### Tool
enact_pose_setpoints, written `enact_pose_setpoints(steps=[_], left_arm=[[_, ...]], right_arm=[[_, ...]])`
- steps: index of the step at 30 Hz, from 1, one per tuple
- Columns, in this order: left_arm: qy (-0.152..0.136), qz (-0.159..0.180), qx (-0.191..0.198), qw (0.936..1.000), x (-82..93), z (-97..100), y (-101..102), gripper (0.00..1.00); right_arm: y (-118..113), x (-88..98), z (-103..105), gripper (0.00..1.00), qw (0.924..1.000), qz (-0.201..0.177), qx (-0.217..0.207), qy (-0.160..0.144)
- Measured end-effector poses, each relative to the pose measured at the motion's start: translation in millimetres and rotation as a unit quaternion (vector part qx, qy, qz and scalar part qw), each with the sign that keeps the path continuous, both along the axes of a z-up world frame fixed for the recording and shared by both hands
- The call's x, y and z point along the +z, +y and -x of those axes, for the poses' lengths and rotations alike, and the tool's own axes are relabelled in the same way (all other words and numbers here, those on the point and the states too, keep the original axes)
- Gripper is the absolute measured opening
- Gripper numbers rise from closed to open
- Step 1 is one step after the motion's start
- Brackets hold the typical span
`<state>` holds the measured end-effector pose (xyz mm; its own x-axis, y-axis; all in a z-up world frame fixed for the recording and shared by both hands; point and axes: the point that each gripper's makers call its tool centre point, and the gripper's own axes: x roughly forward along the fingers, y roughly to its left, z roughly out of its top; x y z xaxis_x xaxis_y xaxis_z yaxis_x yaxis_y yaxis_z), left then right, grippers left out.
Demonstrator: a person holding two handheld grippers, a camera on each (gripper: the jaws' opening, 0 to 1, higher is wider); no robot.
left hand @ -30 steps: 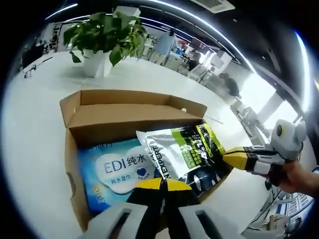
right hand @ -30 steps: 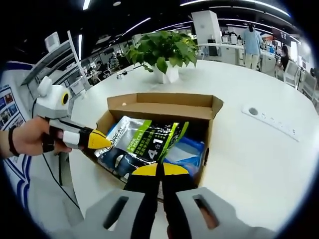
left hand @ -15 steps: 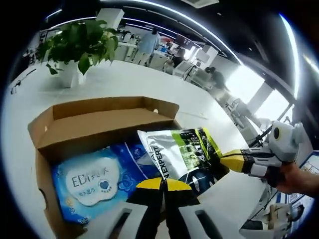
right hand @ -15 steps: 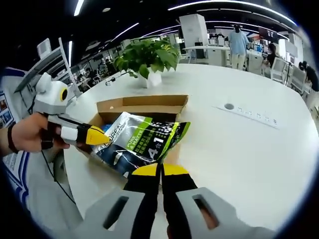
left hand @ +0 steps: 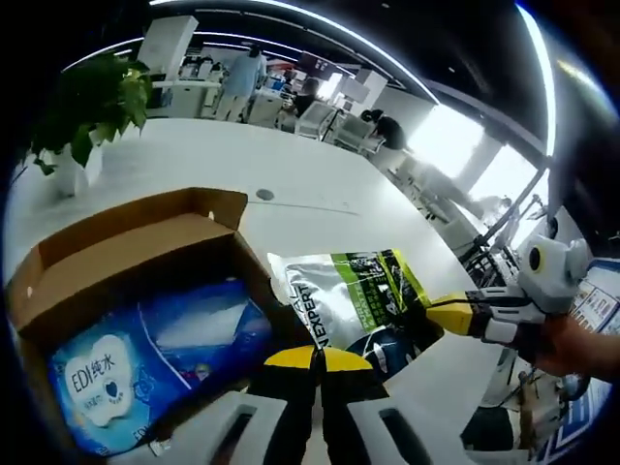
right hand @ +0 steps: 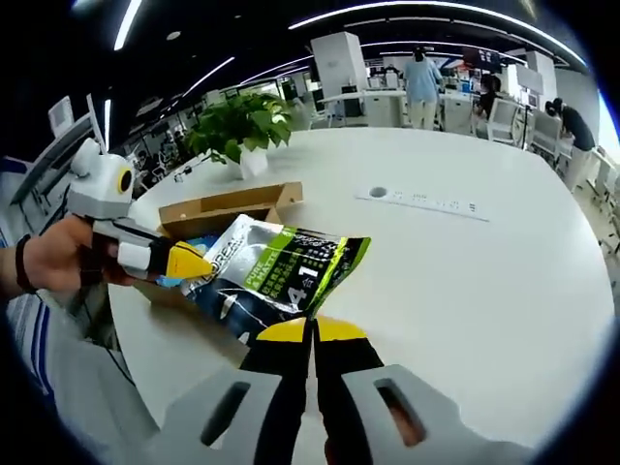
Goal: Operate the shoe box by opening the lid, removing the specified soft item, and placing it in the target area until the item is outside and the box remains undamaged.
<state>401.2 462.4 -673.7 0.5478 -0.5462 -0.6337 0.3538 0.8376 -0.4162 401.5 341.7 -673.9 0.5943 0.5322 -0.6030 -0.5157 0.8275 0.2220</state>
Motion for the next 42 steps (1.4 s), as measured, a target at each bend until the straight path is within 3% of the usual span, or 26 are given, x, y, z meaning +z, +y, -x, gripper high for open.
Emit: enact_pose_setpoints(steps=[11,18,30,42], left_arm=[[0.012,-0.002,-0.043,0.9990,-12.1,4.9,-56,0.00],[0.016,-0.008,-0.057,0.9982,-17.5,3.8,-74,0.00],[0.023,-0.040,-0.067,0.9967,-35.3,-0.7,-79,0.00],[0.050,-0.067,-0.071,0.9939,-70.0,9.5,-78,0.01]], right_arm=[[-55,-15.2,14,0.00,0.9990,-0.003,-0.042,0.013],[-74,-22.3,14,0.00,0.9983,-0.010,-0.055,0.019],[-78,-40.5,7,0.00,0.9981,-0.009,-0.050,0.035],[-76,-72.7,9,0.00,0.9973,-0.002,-0.034,0.065]])
